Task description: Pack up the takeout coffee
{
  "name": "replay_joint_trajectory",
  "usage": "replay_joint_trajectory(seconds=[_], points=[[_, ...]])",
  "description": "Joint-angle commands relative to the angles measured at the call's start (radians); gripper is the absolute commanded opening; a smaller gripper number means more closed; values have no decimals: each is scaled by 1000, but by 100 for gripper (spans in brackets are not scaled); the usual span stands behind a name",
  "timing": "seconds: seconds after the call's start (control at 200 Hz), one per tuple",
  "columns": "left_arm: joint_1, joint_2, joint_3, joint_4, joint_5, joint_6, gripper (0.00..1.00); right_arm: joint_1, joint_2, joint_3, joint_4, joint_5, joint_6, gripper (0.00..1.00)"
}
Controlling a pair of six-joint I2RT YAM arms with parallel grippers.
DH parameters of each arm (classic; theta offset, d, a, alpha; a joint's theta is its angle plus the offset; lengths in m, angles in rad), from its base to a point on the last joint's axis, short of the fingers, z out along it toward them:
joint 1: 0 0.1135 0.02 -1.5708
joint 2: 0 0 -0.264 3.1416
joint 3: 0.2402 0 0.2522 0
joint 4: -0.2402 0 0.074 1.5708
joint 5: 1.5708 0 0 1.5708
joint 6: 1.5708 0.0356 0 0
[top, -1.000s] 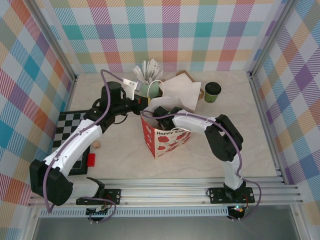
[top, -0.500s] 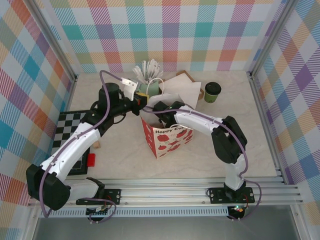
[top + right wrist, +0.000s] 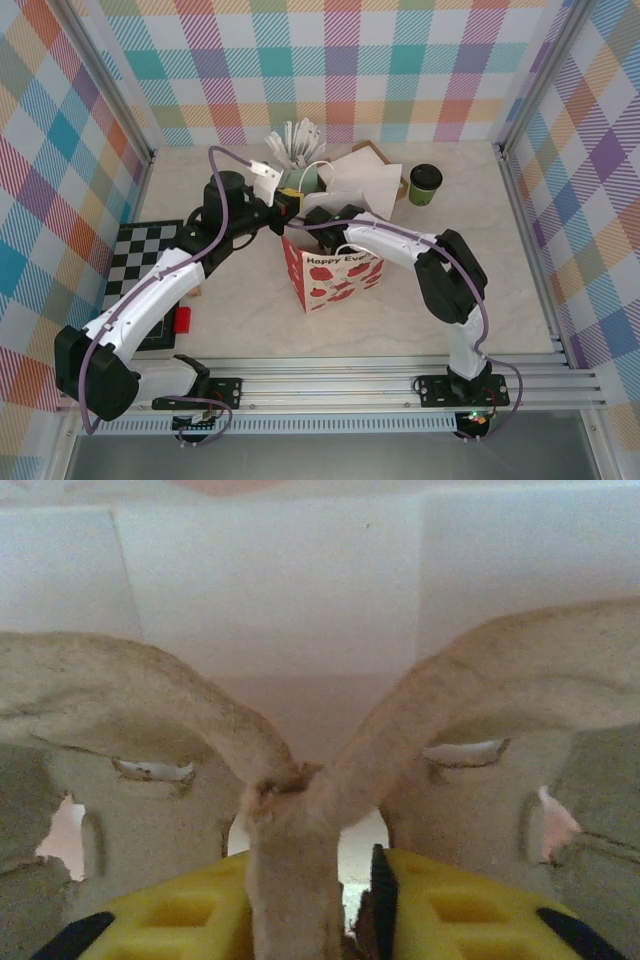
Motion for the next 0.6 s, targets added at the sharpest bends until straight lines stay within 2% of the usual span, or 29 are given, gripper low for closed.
replay_joint_trajectory(seconds=[0.0,0.105,0.165,0.295,0.36,0.505,0.595], points=[[-14,-33,-26,50,30,45,0,9,-122,-7,74,-21,18,44],[-14,-38,-32,25,35,85,0,9,-189,-34,147,-35,16,55],[-14,-40,-28,11,39,109,0,9,-220,-59,181,-40,11,66],[-14,-35,-10,-20,38,143,0,11,-280,-132,258,-58,-2,69],[-14,-28,-3,-32,41,156,0,10,-285,-138,263,-71,-6,65],[-14,-22,9,-48,47,171,0,10,-239,-130,222,-52,-21,40],[-14,-16,20,-57,47,181,0,10,-214,-135,212,-72,-61,31]])
